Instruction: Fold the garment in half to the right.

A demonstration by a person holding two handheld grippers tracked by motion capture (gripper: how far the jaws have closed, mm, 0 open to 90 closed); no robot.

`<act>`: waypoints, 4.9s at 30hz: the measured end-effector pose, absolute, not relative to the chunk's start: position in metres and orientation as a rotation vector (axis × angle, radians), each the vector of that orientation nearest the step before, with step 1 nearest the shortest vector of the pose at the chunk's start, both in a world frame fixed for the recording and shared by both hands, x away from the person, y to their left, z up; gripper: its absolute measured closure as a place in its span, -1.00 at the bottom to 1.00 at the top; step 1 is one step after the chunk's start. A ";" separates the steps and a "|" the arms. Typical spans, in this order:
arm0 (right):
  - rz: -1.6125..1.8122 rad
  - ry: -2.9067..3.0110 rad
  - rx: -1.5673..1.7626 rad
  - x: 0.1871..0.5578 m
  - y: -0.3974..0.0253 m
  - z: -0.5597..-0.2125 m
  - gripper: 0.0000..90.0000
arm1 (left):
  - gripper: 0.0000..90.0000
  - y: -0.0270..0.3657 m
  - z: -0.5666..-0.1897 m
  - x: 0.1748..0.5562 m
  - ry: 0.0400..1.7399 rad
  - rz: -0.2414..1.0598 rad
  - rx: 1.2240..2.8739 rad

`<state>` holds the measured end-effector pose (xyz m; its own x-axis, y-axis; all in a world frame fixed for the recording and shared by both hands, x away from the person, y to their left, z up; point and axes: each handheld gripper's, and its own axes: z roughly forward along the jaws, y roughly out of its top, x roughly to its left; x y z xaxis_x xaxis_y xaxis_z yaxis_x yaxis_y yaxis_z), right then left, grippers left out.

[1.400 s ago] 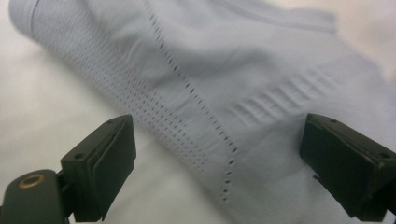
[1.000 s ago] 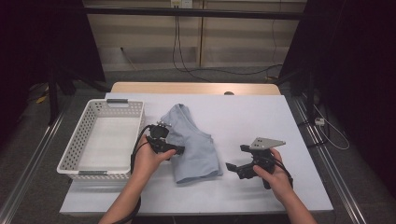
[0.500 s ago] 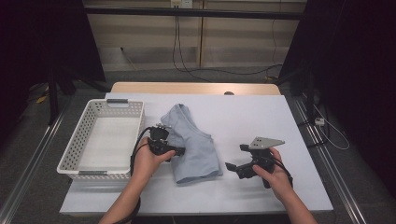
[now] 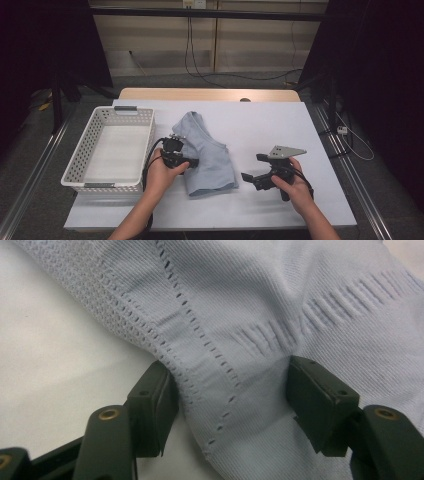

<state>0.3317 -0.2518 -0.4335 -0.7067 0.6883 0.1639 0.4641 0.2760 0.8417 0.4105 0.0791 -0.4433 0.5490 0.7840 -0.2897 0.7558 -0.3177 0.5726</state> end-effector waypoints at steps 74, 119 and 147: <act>1.402 2.309 1.057 0.329 -0.249 -0.433 -0.93 | -0.46 0.099 -0.441 0.435 1.360 0.040 1.997; 1.416 2.285 1.063 0.330 -0.251 -0.431 -0.93 | 0.68 0.078 -0.410 0.444 1.318 -0.075 2.010; 1.425 2.282 1.065 0.330 -0.253 -0.431 -0.93 | 0.68 0.082 -0.370 0.459 1.293 -0.118 2.138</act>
